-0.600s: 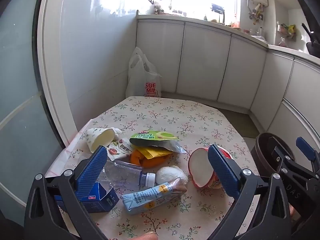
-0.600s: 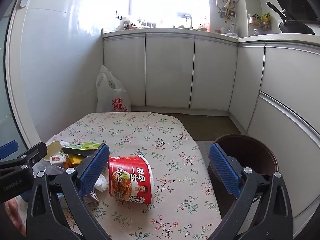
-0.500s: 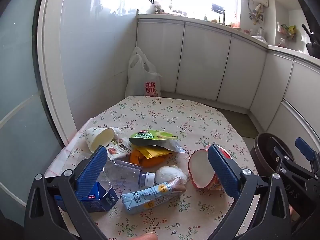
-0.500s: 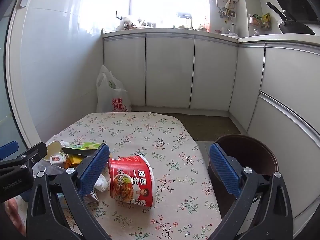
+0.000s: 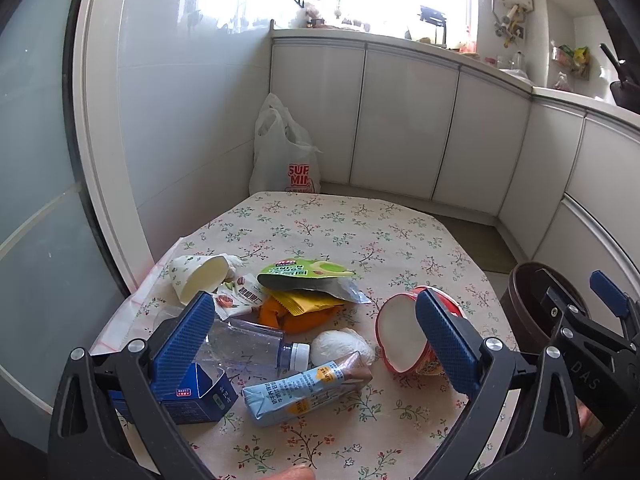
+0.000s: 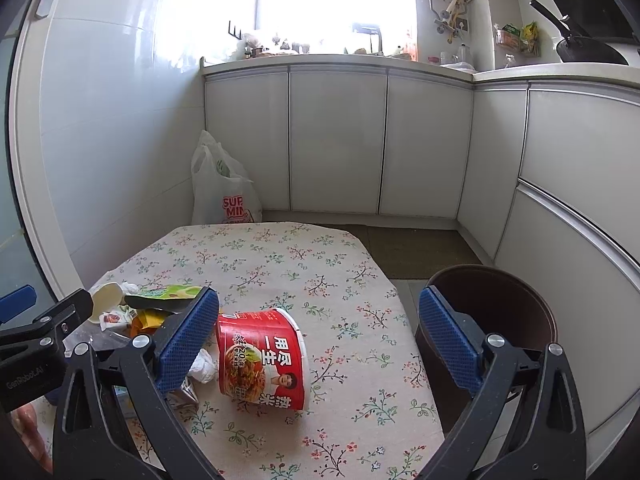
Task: Collect trash
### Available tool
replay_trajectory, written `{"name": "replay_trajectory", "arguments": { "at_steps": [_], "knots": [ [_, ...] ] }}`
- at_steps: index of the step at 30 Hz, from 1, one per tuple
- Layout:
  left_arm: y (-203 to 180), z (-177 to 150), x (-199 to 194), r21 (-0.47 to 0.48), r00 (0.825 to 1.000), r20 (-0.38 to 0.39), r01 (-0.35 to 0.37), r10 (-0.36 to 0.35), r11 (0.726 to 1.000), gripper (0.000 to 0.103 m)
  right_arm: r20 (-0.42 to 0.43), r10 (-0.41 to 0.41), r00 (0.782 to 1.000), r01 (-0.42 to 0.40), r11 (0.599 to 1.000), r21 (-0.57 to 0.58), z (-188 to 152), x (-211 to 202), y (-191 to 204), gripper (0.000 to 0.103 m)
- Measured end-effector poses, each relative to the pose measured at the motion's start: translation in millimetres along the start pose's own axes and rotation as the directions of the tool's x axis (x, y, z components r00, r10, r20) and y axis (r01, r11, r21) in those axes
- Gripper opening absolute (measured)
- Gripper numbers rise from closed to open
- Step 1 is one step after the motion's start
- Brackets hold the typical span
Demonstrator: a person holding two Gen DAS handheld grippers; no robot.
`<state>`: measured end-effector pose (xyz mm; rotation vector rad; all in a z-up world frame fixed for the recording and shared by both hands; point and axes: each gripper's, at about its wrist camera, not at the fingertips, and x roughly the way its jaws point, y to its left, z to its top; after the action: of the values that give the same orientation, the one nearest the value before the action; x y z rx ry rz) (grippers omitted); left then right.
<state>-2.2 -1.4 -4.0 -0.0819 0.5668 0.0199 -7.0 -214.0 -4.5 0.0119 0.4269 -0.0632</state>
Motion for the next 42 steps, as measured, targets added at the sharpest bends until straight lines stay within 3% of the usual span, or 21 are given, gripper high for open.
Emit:
{"name": "replay_trajectory", "arguments": {
  "at_steps": [29,37,42],
  "knots": [
    [4,-4,-1,0.002,0.999,0.053,-0.004,0.004,1.000,0.098,0.012,0.005,1.000,-0.005,1.000,-0.013,-5,5,5,0.096],
    [6,-5,0,-0.014,0.999,0.038,0.001,-0.001,1.000,0.098,-0.017,0.004,1.000,-0.004,1.000,-0.012,-6,8,3,0.096],
    [10,-4,4,-0.072,0.999,0.047,0.024,-0.020,0.997,0.098,-0.088,0.018,0.996,-0.018,1.000,0.007,-8,17,0,0.096]
  ]
}}
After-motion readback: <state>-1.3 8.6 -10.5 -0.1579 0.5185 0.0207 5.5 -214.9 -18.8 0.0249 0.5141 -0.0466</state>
